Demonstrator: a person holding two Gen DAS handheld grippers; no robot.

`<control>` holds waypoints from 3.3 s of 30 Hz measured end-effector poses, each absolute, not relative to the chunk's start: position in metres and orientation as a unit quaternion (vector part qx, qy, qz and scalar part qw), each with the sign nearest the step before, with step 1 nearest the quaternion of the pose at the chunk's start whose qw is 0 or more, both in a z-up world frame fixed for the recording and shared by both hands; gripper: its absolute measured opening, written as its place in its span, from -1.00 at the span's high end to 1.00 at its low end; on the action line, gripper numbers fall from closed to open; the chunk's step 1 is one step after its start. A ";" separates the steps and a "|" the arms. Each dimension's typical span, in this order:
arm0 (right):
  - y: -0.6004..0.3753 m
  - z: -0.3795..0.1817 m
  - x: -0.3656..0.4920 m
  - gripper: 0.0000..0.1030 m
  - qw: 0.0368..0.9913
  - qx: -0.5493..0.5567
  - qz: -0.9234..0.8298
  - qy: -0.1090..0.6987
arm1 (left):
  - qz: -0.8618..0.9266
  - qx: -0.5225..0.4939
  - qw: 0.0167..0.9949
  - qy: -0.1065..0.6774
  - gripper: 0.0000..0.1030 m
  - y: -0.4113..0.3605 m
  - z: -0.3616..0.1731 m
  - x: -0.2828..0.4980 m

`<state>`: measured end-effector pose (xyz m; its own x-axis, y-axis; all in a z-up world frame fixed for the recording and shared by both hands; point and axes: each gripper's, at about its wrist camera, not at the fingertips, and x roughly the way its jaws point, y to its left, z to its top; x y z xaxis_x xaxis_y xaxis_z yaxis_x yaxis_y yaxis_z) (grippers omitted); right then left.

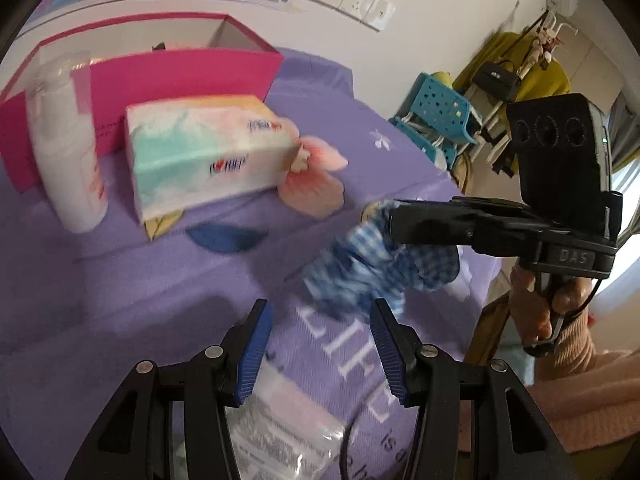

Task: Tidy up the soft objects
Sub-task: 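Grasp the blue checked scrunchie with the right gripper and lift, then carry the scrunchie into the pink box and open the right gripper, then lower the left gripper to the clear wipes packet while the right gripper approaches the pink-white tube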

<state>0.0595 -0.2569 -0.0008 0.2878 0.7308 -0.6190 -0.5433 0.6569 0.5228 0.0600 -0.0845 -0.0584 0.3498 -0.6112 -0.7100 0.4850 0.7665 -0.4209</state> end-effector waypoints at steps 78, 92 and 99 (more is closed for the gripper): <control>-0.231 0.025 0.126 0.19 0.768 0.114 0.453 0.437 | -0.245 -0.100 0.872 0.413 0.15 0.010 -0.023 0.066; -0.214 -0.047 0.073 0.18 0.701 0.103 0.449 0.544 | -0.234 -0.116 0.830 0.493 0.12 0.001 -0.075 0.022; -0.207 -0.068 0.055 0.18 0.682 0.100 0.445 0.572 | -0.241 -0.111 0.822 0.505 0.07 -0.007 -0.086 0.009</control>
<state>0.0554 -0.2074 -0.0680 -0.0507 0.7209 -0.6912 -0.4915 0.5844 0.6457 0.0092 -0.0071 -0.0863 0.3745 -0.5081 -0.7756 0.2841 0.8591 -0.4256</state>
